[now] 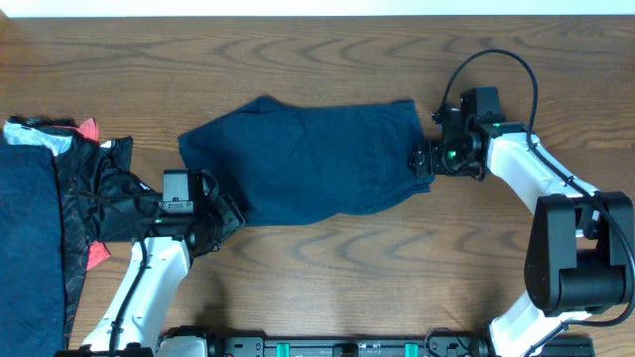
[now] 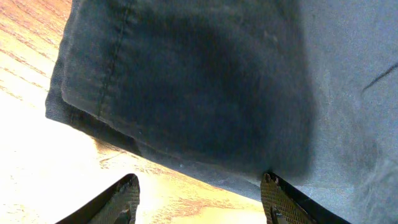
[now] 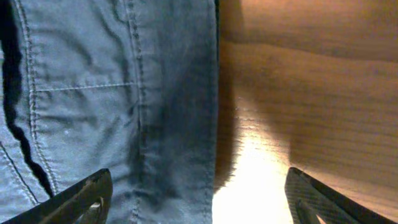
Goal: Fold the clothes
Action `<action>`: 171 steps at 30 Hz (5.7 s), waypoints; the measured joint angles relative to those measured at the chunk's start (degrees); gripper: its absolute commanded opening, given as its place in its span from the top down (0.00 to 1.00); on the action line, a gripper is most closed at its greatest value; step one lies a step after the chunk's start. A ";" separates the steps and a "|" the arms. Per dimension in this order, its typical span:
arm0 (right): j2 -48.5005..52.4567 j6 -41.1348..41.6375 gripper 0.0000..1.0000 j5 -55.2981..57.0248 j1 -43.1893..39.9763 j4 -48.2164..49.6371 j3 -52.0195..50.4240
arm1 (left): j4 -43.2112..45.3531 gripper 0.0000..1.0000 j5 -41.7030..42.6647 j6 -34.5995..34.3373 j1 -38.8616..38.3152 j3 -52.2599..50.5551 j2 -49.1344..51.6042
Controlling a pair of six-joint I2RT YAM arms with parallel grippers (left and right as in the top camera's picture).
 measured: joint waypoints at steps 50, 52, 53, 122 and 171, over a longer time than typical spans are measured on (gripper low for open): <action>-1.95 14.05 0.45 -9.44 -16.87 12.76 -12.70 | 18.53 0.10 1.36 0.15 -2.60 -0.26 1.64; -2.27 14.08 0.39 -10.64 -16.83 12.66 -12.41 | 23.41 0.10 1.33 0.20 -3.50 -0.24 2.29; -2.64 13.97 0.33 -11.04 -16.79 12.57 -12.17 | 26.23 0.10 1.38 0.15 -4.09 -0.17 2.95; -2.62 12.48 0.01 -7.45 -16.94 11.65 -12.35 | 6.40 0.39 2.10 3.63 -9.40 4.87 14.56; -1.73 10.03 0.56 -7.91 -10.93 15.32 -9.44 | 27.65 0.16 5.16 1.33 -4.22 4.74 15.47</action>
